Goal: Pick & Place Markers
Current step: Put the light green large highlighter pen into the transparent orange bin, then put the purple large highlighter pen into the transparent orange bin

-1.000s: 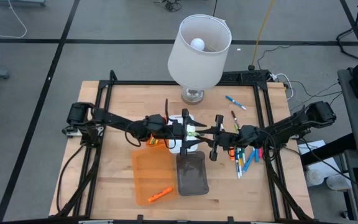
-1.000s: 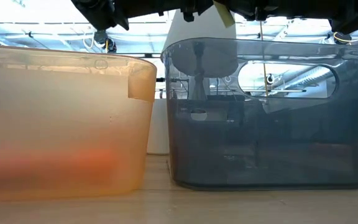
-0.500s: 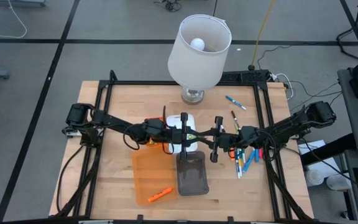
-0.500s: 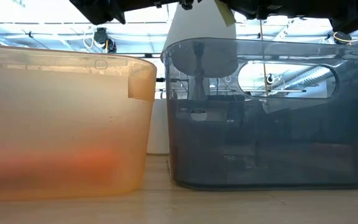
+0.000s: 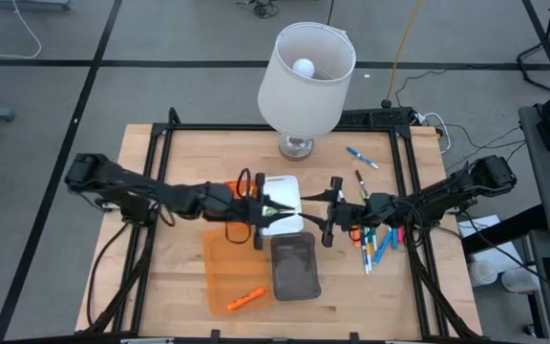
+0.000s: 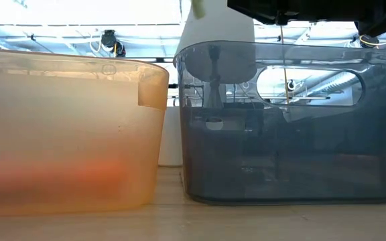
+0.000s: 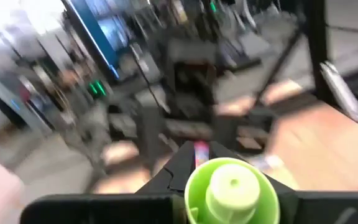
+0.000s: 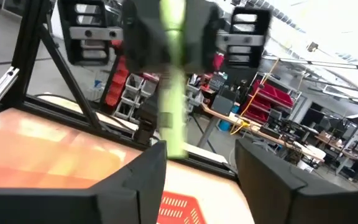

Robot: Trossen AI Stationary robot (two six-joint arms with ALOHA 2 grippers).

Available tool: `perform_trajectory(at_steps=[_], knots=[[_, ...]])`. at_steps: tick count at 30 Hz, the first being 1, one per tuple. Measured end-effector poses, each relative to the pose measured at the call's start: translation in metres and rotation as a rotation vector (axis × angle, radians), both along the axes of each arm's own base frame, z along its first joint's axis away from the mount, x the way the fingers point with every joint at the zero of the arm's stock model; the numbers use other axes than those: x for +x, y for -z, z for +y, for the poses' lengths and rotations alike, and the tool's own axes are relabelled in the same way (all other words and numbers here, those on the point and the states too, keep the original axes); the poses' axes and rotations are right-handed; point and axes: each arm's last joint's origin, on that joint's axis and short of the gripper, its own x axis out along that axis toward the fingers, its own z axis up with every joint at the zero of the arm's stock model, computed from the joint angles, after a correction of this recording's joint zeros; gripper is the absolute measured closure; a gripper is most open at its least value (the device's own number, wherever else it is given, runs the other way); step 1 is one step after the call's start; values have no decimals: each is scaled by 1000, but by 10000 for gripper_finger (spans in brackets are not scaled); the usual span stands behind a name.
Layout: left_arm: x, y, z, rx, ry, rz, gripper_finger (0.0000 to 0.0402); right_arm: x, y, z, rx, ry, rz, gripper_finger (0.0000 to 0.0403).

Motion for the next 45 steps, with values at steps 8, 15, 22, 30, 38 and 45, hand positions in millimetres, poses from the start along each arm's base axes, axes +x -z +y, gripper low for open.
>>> perform_trajectory(at_steps=[8, 15, 22, 30, 38, 45], knots=[[-37, 43, -38, -422, -25, 406, 361, -8, -7, 7, -31, 166, -8, 228], [-63, 97, -64, -775, 4, 417, 361, -25, -21, 16, -18, 268, -31, 225], [-77, 125, -60, -888, 8, 497, 351, -36, -29, 24, -59, 327, -20, 231], [-78, 128, -57, -748, 53, 517, 220, -41, -29, 28, -51, 400, 2, 222], [-74, 123, -43, -671, 52, 474, 154, -43, -21, 33, -4, 439, 58, 223], [-69, 106, -23, -557, 45, 343, 136, -41, -2, 34, 12, 490, 225, 227]])
